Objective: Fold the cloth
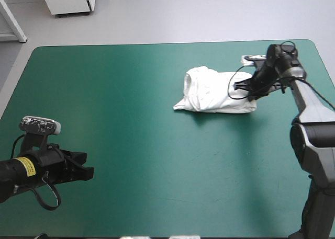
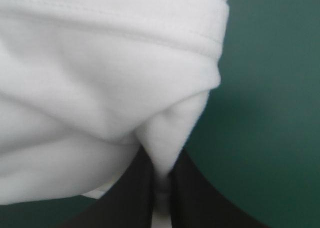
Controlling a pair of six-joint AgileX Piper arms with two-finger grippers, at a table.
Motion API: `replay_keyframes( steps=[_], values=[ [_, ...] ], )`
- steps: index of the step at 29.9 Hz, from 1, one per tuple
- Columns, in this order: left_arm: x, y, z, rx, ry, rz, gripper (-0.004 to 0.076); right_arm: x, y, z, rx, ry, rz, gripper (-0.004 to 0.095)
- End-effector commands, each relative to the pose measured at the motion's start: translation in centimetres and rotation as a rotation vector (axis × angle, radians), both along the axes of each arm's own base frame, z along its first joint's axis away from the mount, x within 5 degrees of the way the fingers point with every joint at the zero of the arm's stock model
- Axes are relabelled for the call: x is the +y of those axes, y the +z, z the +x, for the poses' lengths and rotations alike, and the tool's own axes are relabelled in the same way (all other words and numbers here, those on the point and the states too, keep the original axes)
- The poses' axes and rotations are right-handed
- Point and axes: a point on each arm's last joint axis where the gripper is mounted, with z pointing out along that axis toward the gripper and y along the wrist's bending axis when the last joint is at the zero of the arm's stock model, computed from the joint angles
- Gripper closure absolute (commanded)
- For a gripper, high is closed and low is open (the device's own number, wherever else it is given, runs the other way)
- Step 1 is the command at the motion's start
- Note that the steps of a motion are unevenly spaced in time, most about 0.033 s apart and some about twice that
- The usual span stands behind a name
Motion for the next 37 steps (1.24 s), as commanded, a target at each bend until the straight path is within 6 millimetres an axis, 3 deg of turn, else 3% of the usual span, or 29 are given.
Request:
replay_keyframes(
  steps=[1, 7, 15, 20, 24, 27, 32, 34, 37],
  values=[
    [0.2, 0.5, -0.4, 0.009, 0.005, -0.008, 0.0733, -5.5, 4.0, -2.6, -0.052, -0.113, -0.062, 0.0925],
    [0.2, 0.5, -0.4, 0.008, 0.005, -0.009, 0.0733, -12.4, 4.7, -4.6, -0.05, -0.285, -0.097, 0.0925],
    [0.2, 0.6, -0.3, -0.005, 0.012, -0.001, 0.0733, -16.3, 3.9, -6.1, 0.0, -0.353, -0.199, 0.0925],
    [0.2, 0.6, -0.3, -0.004, 0.011, -0.002, 0.0733, -17.1, 2.9, -6.8, 0.028, -0.4, -0.138, 0.0924],
    [0.2, 0.6, -0.3, -0.002, 0.015, -0.005, 0.0733, -17.4, 3.3, -7.1, 0.024, -0.419, -0.158, 0.0884],
    [0.2, 0.6, -0.3, -0.001, 0.015, -0.008, 0.0733, -17.2, 4.4, -7.5, -0.004, -0.428, -0.162, 0.077],
    [0.2, 0.6, -0.3, -0.001, 0.015, -0.008, 0.0733, -17.0, 6.4, -8.4, -0.056, -0.439, -0.162, 0.0491],
    [0.2, 0.6, -0.3, -0.001, 0.015, -0.008, 0.0733, -17.0, 7.2, -8.9, -0.075, -0.454, -0.162, 0.0421],
    [0.2, 0.6, -0.3, -0.004, 0.011, -0.002, 0.0733, -17.0, 8.6, -9.7, -0.11, -0.479, -0.164, 0.0412]
  ],
)
